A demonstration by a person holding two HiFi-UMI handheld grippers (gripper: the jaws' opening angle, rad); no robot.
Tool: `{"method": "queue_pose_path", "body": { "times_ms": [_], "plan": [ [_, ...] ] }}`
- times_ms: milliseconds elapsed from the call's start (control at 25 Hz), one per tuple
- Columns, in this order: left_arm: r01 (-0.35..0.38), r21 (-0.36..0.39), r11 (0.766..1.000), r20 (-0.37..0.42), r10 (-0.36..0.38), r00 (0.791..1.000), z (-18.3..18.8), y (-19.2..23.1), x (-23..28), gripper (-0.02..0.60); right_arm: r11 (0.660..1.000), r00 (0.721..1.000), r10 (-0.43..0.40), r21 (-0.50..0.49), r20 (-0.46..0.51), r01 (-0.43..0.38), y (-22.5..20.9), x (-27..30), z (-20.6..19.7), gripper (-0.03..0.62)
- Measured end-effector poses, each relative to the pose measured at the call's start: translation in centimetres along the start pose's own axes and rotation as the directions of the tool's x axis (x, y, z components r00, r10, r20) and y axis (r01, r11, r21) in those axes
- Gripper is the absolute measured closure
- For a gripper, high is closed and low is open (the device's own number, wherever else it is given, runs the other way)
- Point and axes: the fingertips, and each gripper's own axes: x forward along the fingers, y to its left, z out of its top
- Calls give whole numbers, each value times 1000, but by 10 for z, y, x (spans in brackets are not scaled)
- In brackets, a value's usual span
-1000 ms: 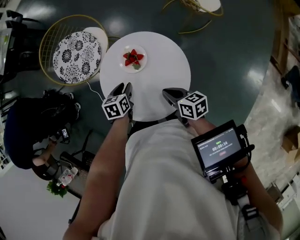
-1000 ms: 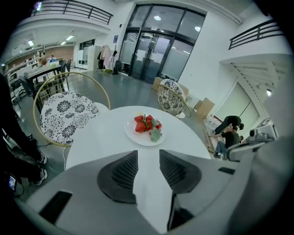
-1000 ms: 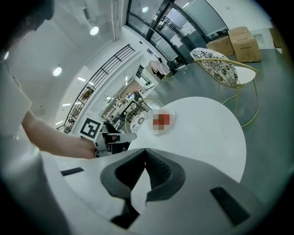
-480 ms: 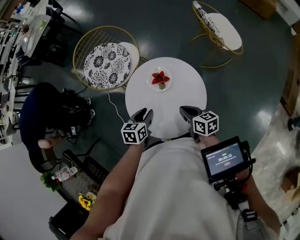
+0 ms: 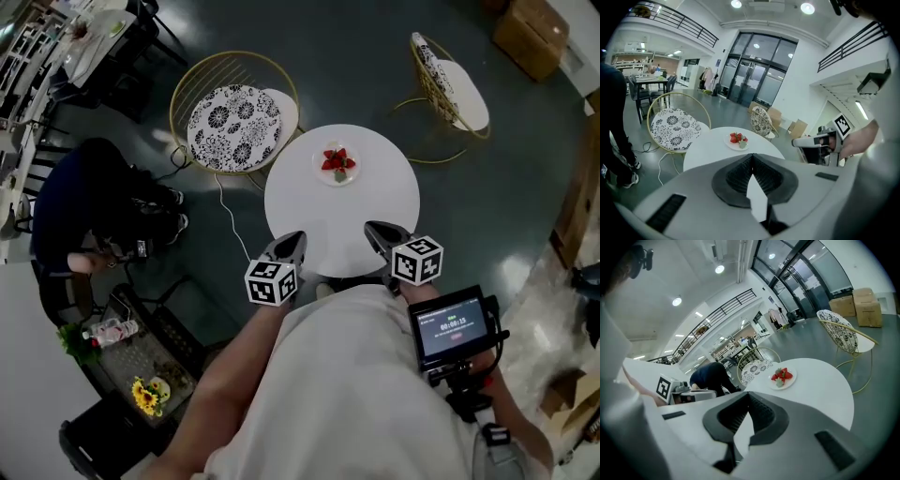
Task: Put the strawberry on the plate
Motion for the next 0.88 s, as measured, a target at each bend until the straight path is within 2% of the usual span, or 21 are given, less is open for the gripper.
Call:
{"method": "queue_pose_path", "body": {
  "times_ms": [200, 480, 680, 880],
  "plan": [
    [21, 18, 1000, 48, -22, 999, 3, -1, -10, 572, 997, 997, 62, -53, 40, -60, 18, 4, 13, 586],
    [63, 79, 995, 79, -69, 994, 4, -14, -14, 574, 990, 991, 110, -96, 77, -102, 32, 1, 14, 586],
    [96, 114, 989, 79, -105, 991, -5, -30, -38, 574, 990, 991, 101, -103, 92, -91, 54, -22, -6, 586],
    [92, 135, 987, 92, -105, 990, -7, -32, -59, 574, 989, 990, 93, -122, 108, -80, 71, -34, -12, 586]
  ]
}}
